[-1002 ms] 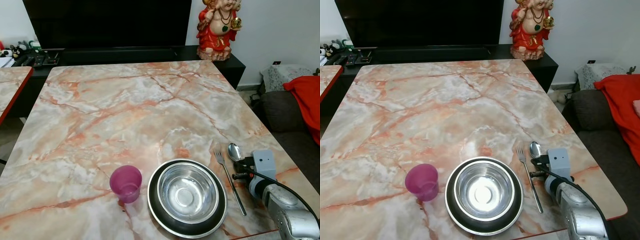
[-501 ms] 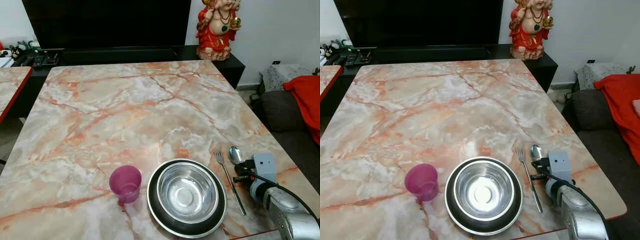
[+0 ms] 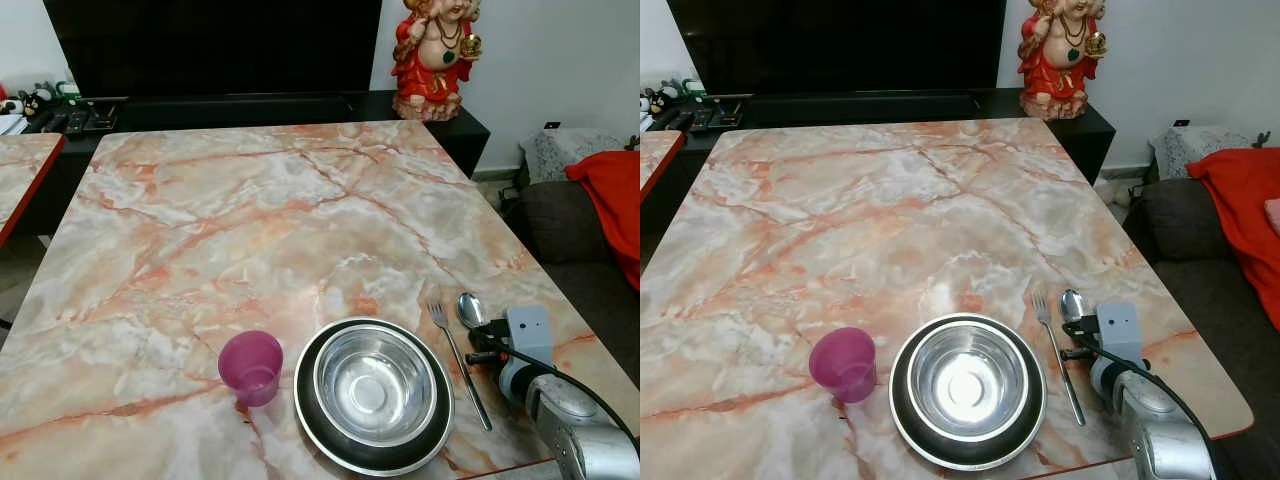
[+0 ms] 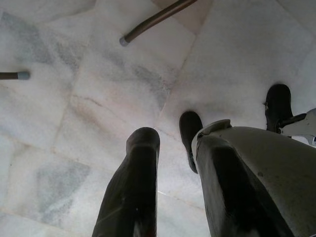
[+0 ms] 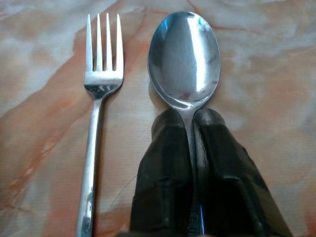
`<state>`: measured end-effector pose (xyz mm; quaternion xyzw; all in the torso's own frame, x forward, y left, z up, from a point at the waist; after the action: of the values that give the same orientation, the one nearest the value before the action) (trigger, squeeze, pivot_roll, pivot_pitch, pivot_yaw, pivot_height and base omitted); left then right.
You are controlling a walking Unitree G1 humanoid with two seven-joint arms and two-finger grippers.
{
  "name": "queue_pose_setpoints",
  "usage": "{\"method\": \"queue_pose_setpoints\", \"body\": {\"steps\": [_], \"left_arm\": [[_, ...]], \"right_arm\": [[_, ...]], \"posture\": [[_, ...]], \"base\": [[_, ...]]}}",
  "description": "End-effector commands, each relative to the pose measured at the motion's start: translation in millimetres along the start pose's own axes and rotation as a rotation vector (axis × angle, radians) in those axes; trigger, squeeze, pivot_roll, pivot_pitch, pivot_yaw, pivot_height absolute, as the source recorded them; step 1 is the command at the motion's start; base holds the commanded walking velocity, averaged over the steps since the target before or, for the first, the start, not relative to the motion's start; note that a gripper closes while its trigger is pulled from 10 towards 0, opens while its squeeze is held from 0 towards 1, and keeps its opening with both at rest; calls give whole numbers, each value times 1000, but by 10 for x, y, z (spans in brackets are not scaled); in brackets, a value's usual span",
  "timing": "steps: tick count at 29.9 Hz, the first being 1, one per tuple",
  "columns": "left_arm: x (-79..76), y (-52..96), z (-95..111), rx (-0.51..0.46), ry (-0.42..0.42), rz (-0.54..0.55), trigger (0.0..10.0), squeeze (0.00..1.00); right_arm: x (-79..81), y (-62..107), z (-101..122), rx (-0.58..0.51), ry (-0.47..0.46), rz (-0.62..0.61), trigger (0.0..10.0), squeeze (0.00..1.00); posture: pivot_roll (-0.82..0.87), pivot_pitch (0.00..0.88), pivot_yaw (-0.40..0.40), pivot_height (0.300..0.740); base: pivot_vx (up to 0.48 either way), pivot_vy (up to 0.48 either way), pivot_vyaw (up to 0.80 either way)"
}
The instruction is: Setting the table
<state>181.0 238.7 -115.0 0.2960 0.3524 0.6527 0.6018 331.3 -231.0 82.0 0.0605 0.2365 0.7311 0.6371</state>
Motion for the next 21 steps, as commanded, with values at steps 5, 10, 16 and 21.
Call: {"method": "queue_pose_setpoints", "body": {"steps": [5,10,16,21], "left_arm": [[-7,5,-48,18,-4,-3,10000,0],[-11,4,-47,18,-5,-4,10000,0],[-9,4,-48,19,-5,-4,10000,0],[-10,3,-43,18,-7,-4,10000,0]], "right_arm": [[56,1,11,-3,5,16,10000,525],[93,0,18,-9,13,34,10000,529],[84,-1,24,-10,24,26,10000,20],[75,2,48,-19,20,25,10000,0]], "posture": [[5,121,-31,740],[6,122,-32,740],[7,122,-31,740],[4,121,-30,740]], "base": [[0,0,0],[0,0,0],[0,0,0],[0,0,0]]}}
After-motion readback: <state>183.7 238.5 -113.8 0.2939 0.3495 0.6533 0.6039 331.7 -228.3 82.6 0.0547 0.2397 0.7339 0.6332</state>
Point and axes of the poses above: a point about 5 cm out from each wrist's last joint towards the gripper, its own y axis pointing back from the gripper into the wrist, its own z axis along the axis of the wrist's last joint, x = y × z, the point moved 4 cm from there along -y, pointing out of the wrist towards the gripper, and after that the axes turned 10 degrees about y, right-handed, at the moved point
